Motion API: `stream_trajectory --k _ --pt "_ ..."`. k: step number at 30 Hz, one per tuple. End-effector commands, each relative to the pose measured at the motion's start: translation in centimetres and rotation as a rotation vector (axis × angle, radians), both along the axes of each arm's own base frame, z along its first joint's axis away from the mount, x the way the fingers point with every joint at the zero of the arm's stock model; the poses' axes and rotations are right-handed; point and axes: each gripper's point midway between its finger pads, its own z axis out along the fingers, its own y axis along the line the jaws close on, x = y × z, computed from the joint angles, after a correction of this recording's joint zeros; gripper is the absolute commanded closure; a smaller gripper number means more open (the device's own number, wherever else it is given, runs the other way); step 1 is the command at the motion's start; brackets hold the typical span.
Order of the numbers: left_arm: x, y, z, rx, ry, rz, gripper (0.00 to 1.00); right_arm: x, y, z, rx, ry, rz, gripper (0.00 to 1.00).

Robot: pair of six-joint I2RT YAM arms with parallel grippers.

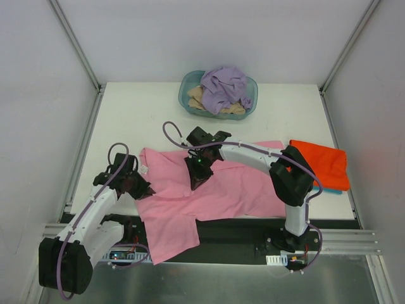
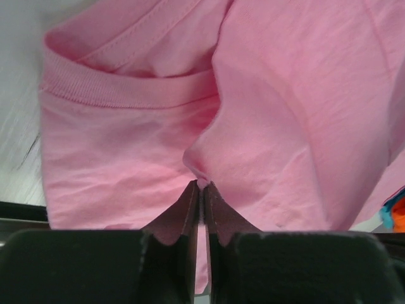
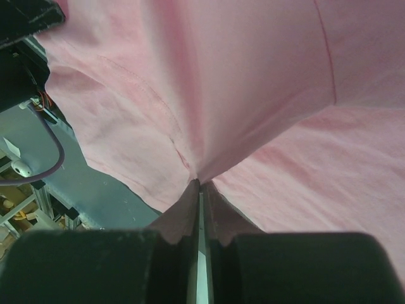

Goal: Fold and stack the t-shirts
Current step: Fold the flattened tshirt in 1/3 of the way

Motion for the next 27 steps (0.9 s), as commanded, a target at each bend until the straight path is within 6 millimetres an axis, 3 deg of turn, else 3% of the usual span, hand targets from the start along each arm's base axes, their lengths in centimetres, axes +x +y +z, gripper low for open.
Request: stream_trajectory --k 1,2,3,7,8,9,14,18,24,27 --pt "-2.5 -0.1 -0.4 -0.007 0.078 0.002 0.91 -1.1 -0.9 1.3 0.010 0.009 0.023 0.90" --pt "-2.8 -0.1 -0.3 -0.006 0.080 -0.004 0.89 -1.3 -1.3 1.0 -0.002 0.012 0.022 0.87" --pt "-3.2 0.0 -0.2 -0.002 0.090 -0.009 0.73 -1.4 -1.5 0.9 -0.009 0.008 0.023 0.75" --pt "-3.2 0.0 1.6 -0.006 0.032 -0.043 0.37 -1.6 -2.7 1.0 -0.026 -0.017 0.019 0.42" --pt "-2.7 -0.3 2.6 -0.017 -0.004 -0.055 0.18 -1.6 -3.0 1.1 -0.033 -0.030 0.020 0.38" --pt "-2.4 -0.3 3.2 -0.016 -0.021 -0.066 0.04 -1.3 -3.6 0.9 -0.063 -0.053 0.014 0.24" --pt "0.9 -0.5 6.7 0.010 -0.128 -0.114 0.01 1.6 -6.0 2.5 -0.105 -0.186 -0.056 0.03" --pt "5.2 -2.6 8.7 -0.063 -0.219 -0.170 0.01 5.9 -9.3 3.8 -0.126 -0.282 -0.200 0.03" --pt "11.7 -4.2 7.6 -0.062 -0.245 -0.202 0.01 12.0 -16.5 2.7 -0.195 -0.360 -0.418 0.03" --pt "14.6 -4.1 5.5 -0.025 -0.219 -0.183 0.01 14.6 -20.1 1.2 -0.238 -0.372 -0.493 0.03"
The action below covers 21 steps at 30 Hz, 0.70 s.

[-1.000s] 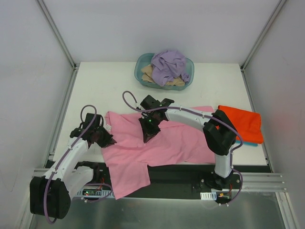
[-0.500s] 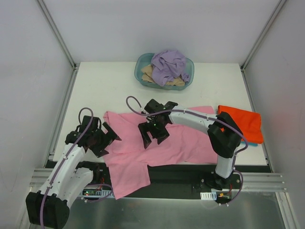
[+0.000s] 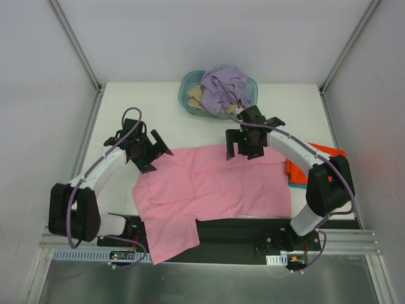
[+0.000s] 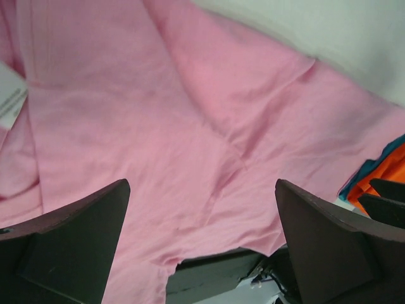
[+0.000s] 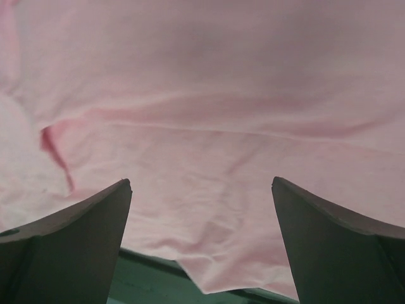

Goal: Fold and stack the t-shirts
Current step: Fold the flattened tshirt in 1/3 of the way

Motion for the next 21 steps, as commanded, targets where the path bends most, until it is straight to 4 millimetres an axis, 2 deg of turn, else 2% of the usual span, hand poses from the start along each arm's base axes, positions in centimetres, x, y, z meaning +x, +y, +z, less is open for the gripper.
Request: stream_trajectory --k 1,2,7,11,16,19,21 --pt "5.6 -0.5 -1.0 0.031 -0.062 -0.011 0.01 3.4 -4.9 -1.7 -0.079 -0.043 -0.084 0.03" --pt "6.0 -0.5 -1.6 0.033 -0.043 -0.012 0.01 4.3 -6.1 -2.0 -0.075 -0.034 -0.123 0.03" --pt "8.2 1.8 -5.5 0.099 0.056 0.058 0.01 6.6 -8.8 -3.9 -0.075 0.013 -0.211 0.03" --pt "9.4 3.1 -7.0 0.112 0.088 0.083 0.01 8.0 -10.4 -6.4 -0.071 0.069 -0.274 0.03" --pt "11.2 4.0 -8.6 0.106 0.121 0.091 0.01 9.7 -10.1 -7.2 -0.039 0.108 -0.278 0.03" --pt "12.9 4.8 -8.9 0.095 0.114 0.089 0.01 10.1 -10.2 -8.2 -0.050 0.139 -0.282 0.03" --pt "14.0 5.2 -9.0 0.084 0.108 0.086 0.01 11.0 -10.4 -8.0 -0.047 0.135 -0.294 0.03"
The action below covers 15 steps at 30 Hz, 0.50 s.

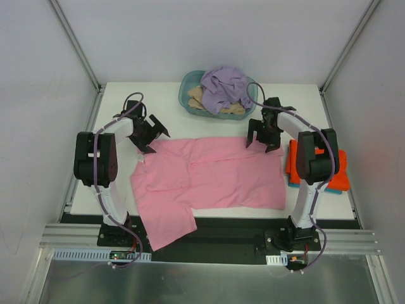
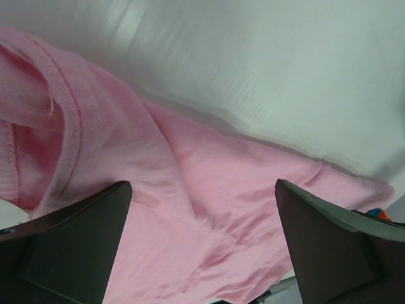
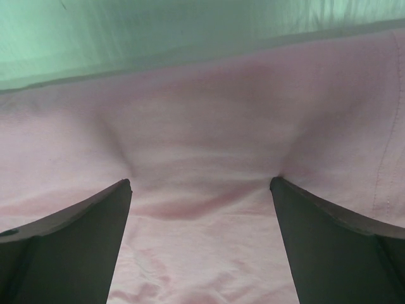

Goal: Fold and stack the t-shirts
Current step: Fold the flattened tshirt in 1/3 of the way

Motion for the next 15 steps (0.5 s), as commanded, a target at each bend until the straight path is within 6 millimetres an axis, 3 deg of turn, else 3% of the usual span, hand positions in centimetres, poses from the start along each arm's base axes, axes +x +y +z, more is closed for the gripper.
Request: stream_trajectory --k 1,10,15 --pt "2.8 2.3 -2.2 0.059 -0.006 -0.032 0.01 1.9 0.0 -0.4 0.020 0.003 0.002 0.03" --pt "10.1 2.8 -1.6 0.093 -0.104 -0.118 0.01 5.3 0.3 0.2 0.054 -0.018 -0.011 0.03" --pt "11.9 2.7 -1.9 0.083 -0.111 -0.126 0.01 7.0 0.0 0.4 0.054 -0.037 -0.011 0.03"
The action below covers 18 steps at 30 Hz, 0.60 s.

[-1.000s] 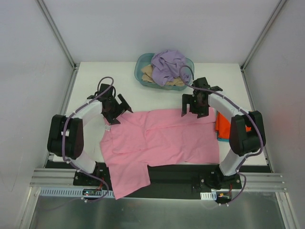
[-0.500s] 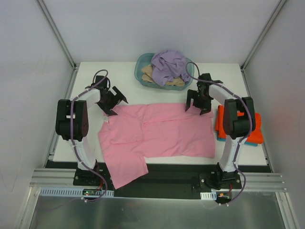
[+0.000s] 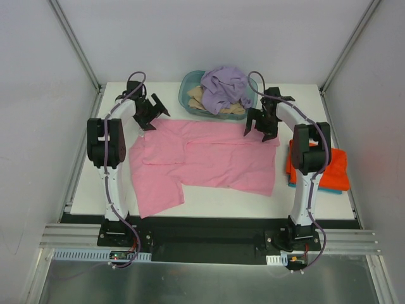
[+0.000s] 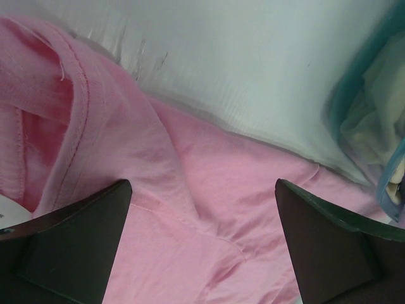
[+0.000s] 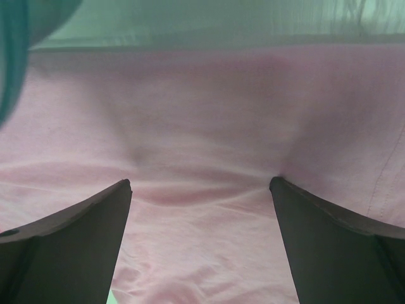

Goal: Fold and stack the t-shirts
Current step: Fold the flattened tshirt in 1/3 of the way

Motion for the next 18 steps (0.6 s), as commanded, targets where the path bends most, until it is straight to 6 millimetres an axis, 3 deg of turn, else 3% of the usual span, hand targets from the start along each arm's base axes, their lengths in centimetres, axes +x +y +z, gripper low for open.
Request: stream_trajectory --k 1,3,6,9,10,11,12,14,15,16,17,18 --pt "1.0 1.4 -2.0 0.067 0.017 -0.032 0.01 1.5 -0.7 0.2 -0.007 -0.014 0.006 0.03" --pt "1.6 1.3 -0.8 0.062 -0.011 -0.042 0.01 2.0 -0.5 0.9 -0.002 -0.042 0.040 0.03" --pt "3.0 1.4 2.7 0.072 -0.091 -0.051 0.01 2.6 -0.6 2.8 -0.008 -0.095 0.066 0.03" --pt "3.4 1.4 7.3 0.077 -0.180 -0.053 0.01 2.2 -1.2 5.6 -0.033 -0.157 0.071 0.03" --pt "2.9 1.3 7.9 0.071 -0.184 -0.057 0.01 1.9 -1.3 7.8 -0.032 -0.208 0.062 0.03" --pt "2.4 1.2 8.7 0.066 -0.191 -0.058 0.01 0.7 -1.5 7.3 -0.030 -0.196 0.055 0.03" --pt "1.7 1.1 10.8 0.063 -0.227 -0.058 0.01 -0.1 -1.4 7.6 -0.020 -0.206 0.050 0.03" --pt "-0.8 1.1 10.1 0.056 -0.184 -0.054 0.01 -1.7 -1.0 9.9 0.021 -0.264 0.020 0.03" --pt "-2.0 1.1 12.0 0.052 -0.210 -0.043 0.01 -4.1 -0.6 8.6 0.051 -0.215 0.035 0.03" --pt "-4.3 1.1 9.9 0.049 -0.144 -0.039 0.01 -5.7 0.1 8.2 0.075 -0.192 0.021 0.03" --pt "-5.7 1.0 9.5 0.044 -0.122 -0.036 0.01 -7.1 0.8 9.5 0.118 -0.209 0.017 0.03" --pt "-7.2 0.9 10.5 0.048 -0.136 -0.022 0.01 -9.9 0.9 7.3 0.121 -0.137 0.014 0.03"
